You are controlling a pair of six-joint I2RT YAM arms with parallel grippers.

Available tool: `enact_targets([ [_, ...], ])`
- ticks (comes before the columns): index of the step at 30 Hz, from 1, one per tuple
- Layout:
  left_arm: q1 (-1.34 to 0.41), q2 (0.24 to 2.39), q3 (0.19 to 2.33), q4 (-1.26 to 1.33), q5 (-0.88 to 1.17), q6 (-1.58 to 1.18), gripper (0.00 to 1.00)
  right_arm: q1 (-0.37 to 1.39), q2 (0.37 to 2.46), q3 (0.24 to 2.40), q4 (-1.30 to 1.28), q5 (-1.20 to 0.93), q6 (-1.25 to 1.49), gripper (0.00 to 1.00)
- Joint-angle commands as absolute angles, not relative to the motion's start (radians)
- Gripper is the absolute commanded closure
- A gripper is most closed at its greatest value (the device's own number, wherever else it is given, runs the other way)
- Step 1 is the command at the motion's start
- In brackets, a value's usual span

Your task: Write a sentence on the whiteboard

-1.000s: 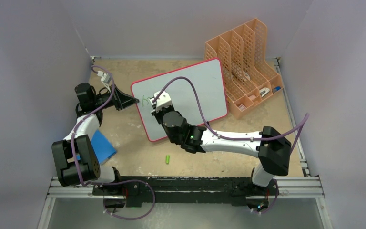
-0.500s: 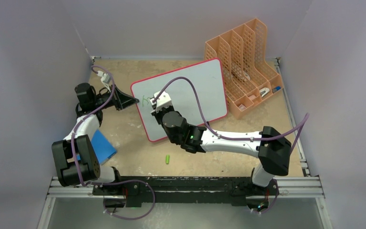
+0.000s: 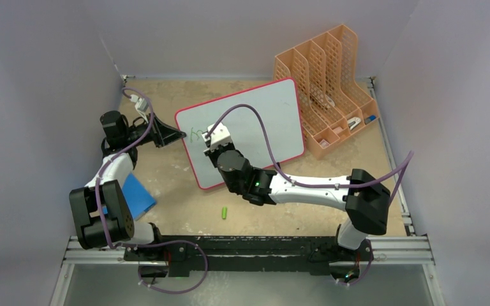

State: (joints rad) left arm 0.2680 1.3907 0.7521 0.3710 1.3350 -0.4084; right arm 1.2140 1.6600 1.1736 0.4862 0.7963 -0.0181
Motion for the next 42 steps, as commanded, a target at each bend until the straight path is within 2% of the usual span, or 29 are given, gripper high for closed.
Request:
enact_targets([
  [1,0.252,1.37,0.759,0.377,1.359,-0.377,1.0,1.207,1.618,1.174,0.512,0.842,-0.007,1.0],
  [42,0.246,1.369,0.759,0.379,1.364,-0.378,1.0,1.188,1.682,1.22,0.554,0.8,-0.024,1.0],
])
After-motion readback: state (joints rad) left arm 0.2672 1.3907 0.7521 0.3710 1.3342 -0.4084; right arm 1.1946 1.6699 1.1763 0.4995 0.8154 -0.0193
